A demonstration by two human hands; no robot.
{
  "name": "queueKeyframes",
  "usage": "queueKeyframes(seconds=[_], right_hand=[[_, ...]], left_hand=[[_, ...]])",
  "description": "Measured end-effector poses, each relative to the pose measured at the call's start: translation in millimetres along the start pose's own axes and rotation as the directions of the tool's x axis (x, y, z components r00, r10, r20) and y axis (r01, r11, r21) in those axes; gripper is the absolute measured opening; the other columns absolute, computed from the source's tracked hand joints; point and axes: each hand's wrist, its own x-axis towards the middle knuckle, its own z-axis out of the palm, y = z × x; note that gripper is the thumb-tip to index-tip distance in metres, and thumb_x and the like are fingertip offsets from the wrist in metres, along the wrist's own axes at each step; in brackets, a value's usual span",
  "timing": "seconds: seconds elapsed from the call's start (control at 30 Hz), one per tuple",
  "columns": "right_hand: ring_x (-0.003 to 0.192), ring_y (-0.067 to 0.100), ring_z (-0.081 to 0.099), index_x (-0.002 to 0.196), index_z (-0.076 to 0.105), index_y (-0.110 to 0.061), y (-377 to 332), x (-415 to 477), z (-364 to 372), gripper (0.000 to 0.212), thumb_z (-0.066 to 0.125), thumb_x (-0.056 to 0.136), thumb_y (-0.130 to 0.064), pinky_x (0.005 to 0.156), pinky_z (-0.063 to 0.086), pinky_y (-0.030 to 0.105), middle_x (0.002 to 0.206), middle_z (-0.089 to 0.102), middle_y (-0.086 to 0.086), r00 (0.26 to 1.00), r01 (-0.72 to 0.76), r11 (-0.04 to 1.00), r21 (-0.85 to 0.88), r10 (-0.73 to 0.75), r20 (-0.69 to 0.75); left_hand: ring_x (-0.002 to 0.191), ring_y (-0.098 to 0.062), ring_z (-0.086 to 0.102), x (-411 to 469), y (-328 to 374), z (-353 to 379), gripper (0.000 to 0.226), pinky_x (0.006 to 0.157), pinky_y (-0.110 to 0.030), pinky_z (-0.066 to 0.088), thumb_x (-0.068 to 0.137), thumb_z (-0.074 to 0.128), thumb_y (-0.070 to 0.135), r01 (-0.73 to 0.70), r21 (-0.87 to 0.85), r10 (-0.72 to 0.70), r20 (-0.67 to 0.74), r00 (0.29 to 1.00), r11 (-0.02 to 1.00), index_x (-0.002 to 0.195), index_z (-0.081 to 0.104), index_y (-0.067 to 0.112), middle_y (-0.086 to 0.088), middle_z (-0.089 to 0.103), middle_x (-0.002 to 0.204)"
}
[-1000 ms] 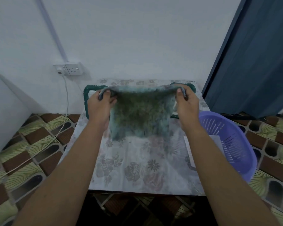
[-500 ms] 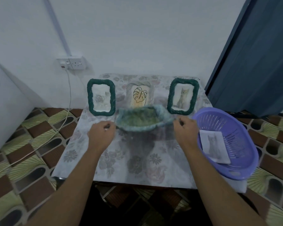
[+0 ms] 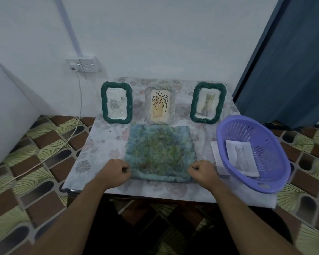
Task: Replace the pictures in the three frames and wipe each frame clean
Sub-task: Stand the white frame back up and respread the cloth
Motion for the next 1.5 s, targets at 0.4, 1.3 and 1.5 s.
queueKeyframes(seconds=[0.4,1.3,1.5], right_hand=[[0.042,0.016,0.016,0.048,0.028,-0.022,-6,-1,1,0.057,0.06,0.095,-0.026,0.05,0.021,0.032,0.044,0.023,-0.002,0.981,-0.004,0.988,-0.155,0.034,0.189],[0.118,0.017,0.044,0.145,0.036,-0.018,-71,95,-81,0.057,0.057,0.092,-0.012,0.09,0.036,0.034,0.136,0.042,-0.004,0.868,-0.191,0.703,0.685,0.447,-0.216],[0.094,0.016,0.055,0.13,0.035,-0.018,-45,125,-118,0.05,0.059,0.088,-0.009,0.065,0.047,0.027,0.117,0.053,0.003,0.818,-0.208,0.691,0.692,0.511,-0.264]], left_hand=[[0.046,-0.026,0.036,-1,4,2,0.079,0.051,-0.041,0.034,0.087,0.024,0.08,-0.072,0.108,0.059,0.124,0.991,0.992,0.057,0.046,0.01,-0.014,0.042,0.054],[0.114,-0.022,0.052,152,178,-14,0.036,0.096,-0.039,0.046,0.094,0.059,0.036,-0.238,0.189,0.257,-0.08,0.963,0.953,0.126,0.059,0.02,-0.004,0.059,0.124],[0.132,-0.034,0.037,209,199,-2,0.06,0.108,-0.048,0.037,0.095,0.054,0.036,-0.173,0.308,0.192,-0.033,0.981,0.935,0.146,0.034,0.011,-0.013,0.04,0.145]])
